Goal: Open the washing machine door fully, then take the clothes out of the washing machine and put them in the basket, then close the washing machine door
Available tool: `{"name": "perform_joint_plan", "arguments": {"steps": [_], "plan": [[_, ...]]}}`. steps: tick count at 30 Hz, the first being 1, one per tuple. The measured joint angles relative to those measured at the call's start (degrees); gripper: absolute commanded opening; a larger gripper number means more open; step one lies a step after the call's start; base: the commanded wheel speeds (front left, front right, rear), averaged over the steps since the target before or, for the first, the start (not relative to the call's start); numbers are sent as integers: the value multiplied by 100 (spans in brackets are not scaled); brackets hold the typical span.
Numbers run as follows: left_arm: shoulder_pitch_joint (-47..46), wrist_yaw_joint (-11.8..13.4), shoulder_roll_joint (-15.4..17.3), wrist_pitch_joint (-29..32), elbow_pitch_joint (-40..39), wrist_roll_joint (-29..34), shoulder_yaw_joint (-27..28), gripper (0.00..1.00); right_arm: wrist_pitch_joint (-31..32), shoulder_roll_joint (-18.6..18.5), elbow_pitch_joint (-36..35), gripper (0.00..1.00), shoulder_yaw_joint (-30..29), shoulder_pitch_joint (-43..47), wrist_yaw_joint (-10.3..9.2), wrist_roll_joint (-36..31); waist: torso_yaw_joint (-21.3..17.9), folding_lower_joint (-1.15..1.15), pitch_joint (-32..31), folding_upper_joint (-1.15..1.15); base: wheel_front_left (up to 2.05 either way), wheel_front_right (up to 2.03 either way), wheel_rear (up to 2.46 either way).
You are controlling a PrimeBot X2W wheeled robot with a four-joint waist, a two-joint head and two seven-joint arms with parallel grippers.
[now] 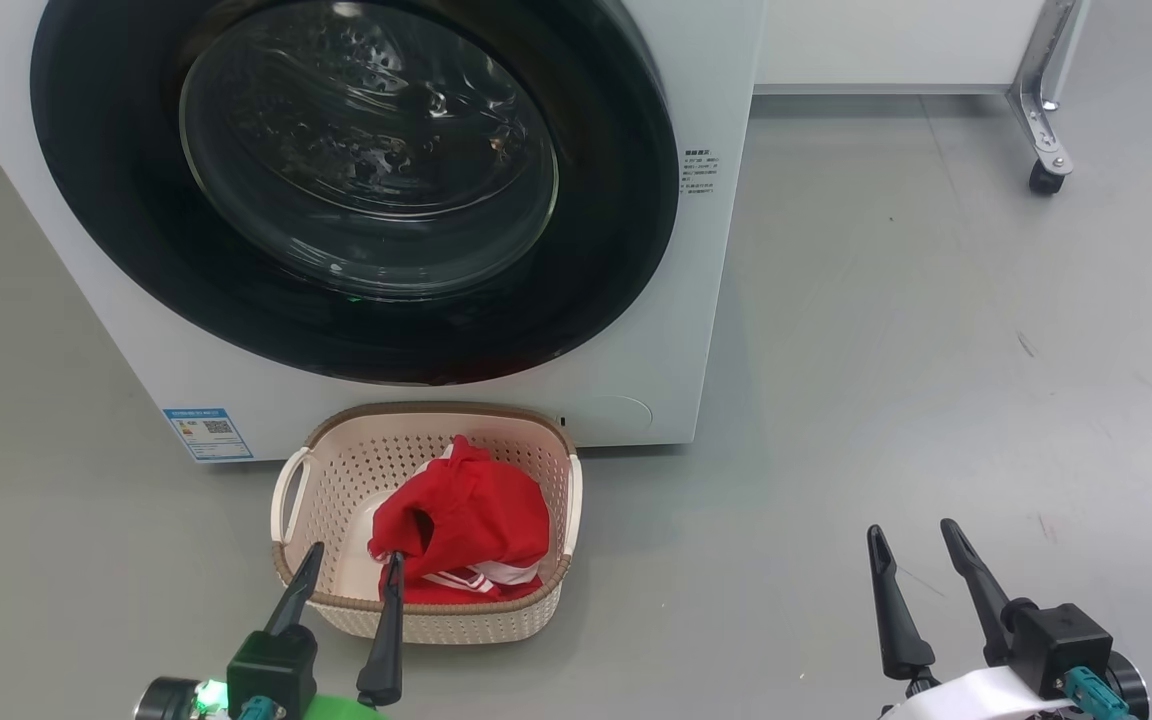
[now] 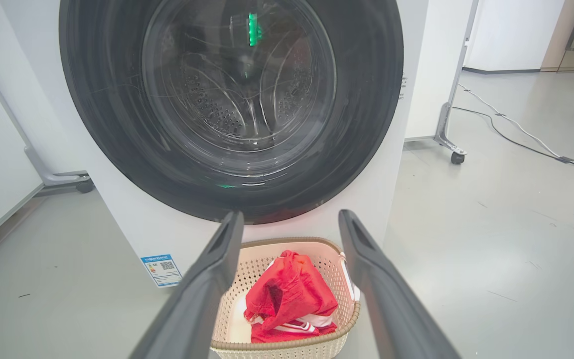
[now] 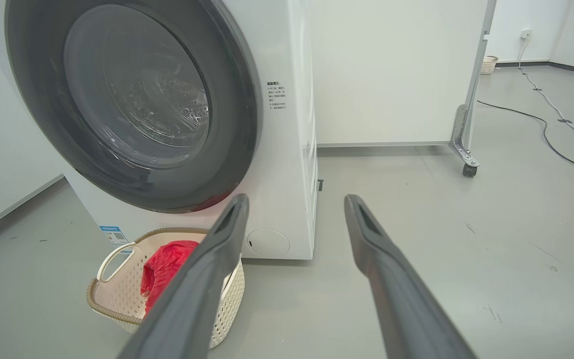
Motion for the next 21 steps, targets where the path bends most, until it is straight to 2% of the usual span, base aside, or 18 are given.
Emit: {"name": "perform_joint_plan", "arguments": {"steps": [21], "plan": [[4, 0, 0, 22, -26, -16, -21, 100, 0, 2, -90, 100, 37, 92, -76, 0, 10, 0, -10, 0, 0, 0, 0]]}}
